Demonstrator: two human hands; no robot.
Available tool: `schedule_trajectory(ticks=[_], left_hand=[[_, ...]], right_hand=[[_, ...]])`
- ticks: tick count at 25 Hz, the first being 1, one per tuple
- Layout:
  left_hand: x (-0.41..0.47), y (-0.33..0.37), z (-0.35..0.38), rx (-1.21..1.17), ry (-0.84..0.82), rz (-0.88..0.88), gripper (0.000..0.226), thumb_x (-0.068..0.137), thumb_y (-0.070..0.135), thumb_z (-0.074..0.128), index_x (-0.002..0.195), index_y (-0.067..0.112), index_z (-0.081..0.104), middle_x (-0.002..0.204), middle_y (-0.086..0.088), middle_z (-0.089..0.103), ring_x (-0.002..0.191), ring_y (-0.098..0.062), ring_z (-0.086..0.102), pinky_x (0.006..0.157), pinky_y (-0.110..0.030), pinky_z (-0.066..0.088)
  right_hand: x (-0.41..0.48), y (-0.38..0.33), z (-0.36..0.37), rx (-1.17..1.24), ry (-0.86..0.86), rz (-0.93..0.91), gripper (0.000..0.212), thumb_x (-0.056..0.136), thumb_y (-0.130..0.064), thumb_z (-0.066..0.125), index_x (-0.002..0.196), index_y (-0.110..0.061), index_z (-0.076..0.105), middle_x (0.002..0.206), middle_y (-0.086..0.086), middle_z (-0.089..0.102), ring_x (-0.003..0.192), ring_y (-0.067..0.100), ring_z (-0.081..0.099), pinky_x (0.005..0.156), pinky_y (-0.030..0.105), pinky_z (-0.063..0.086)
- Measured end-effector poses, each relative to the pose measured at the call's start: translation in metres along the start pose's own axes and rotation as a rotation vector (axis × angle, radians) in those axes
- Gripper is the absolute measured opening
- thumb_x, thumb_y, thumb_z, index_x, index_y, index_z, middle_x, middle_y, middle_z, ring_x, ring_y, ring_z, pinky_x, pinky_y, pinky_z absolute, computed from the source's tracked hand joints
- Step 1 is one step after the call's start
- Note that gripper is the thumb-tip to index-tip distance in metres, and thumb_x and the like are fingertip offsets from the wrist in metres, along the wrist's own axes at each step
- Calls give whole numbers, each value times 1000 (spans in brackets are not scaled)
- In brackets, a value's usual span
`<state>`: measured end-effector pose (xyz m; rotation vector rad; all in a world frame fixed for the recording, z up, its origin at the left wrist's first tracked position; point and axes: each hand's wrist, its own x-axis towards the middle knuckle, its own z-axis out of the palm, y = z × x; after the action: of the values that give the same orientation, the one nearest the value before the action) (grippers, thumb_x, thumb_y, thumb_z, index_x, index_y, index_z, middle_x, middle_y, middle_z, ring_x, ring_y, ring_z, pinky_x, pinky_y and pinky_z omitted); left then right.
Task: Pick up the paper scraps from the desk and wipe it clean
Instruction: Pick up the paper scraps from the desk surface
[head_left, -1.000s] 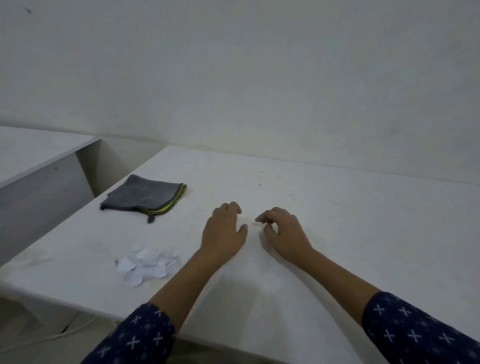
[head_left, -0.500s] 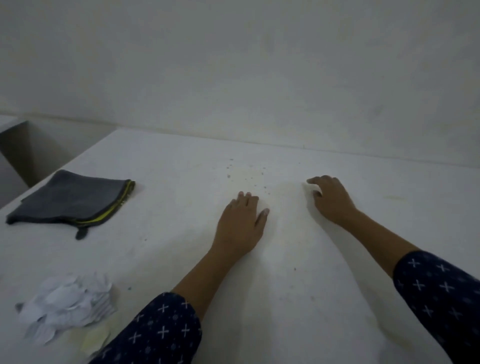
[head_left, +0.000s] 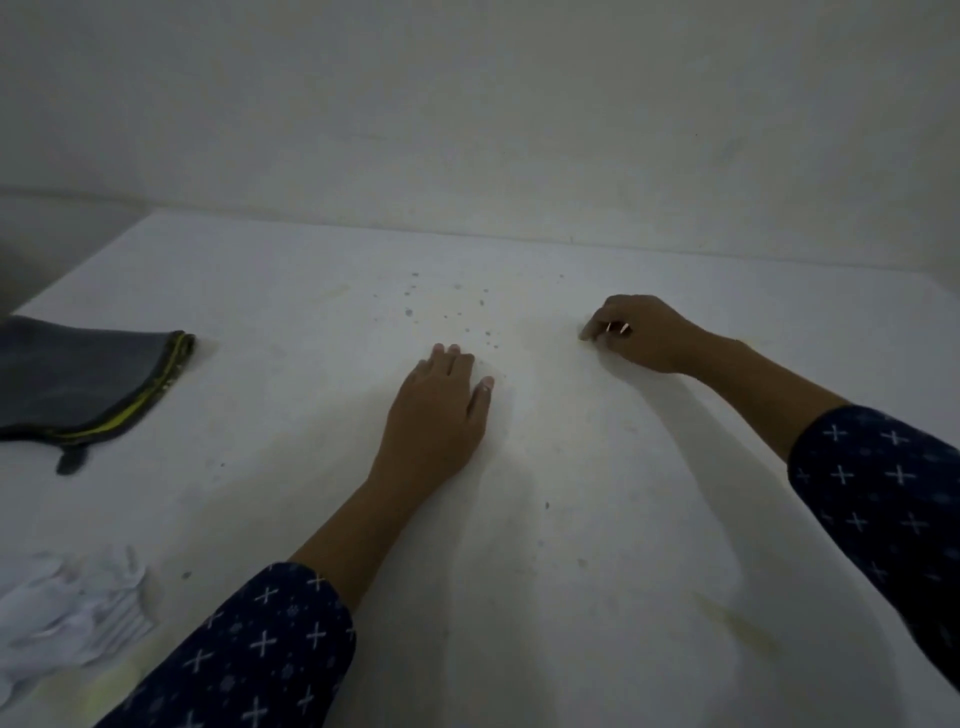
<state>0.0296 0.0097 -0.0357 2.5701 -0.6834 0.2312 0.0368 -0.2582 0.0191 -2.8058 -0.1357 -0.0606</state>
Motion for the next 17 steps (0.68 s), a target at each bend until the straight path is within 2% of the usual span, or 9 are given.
schedule_trajectory(ticks=[2,5,10,17], left_hand=[[-1,1,-1,2,-1,-5,60,91,39,25,135,2,44,143,-18,42,138,-29,33,113,-35,22],[-1,3,-1,0,9,-5,63,92,42,21,134,1,44,142,-19,44,136,-30,34,113,-35,23],[-1,1,0,-10,17,5,70,88,45,15,133,1,46,141,-19,45,136,-31,36,113,-36,24],[0,0,2,-4,24,10,69,89,46,13,133,3,45,141,-17,45,137,-29,34,113,-34,22]], right_hand=[[2,0,2,-16,3,-52,17,86,-6,61,100,-10,70,97,8,63,86,22,59,82,32,49],[4,1,2,-12,18,-64,16,85,-15,66,100,-11,69,94,6,63,83,20,59,80,33,49],[6,-3,5,34,42,-19,9,83,-15,69,90,-10,69,90,4,64,79,17,58,74,25,44],[16,-4,0,-46,-123,47,5,86,-14,64,89,-10,64,92,3,58,84,17,53,75,24,36]])
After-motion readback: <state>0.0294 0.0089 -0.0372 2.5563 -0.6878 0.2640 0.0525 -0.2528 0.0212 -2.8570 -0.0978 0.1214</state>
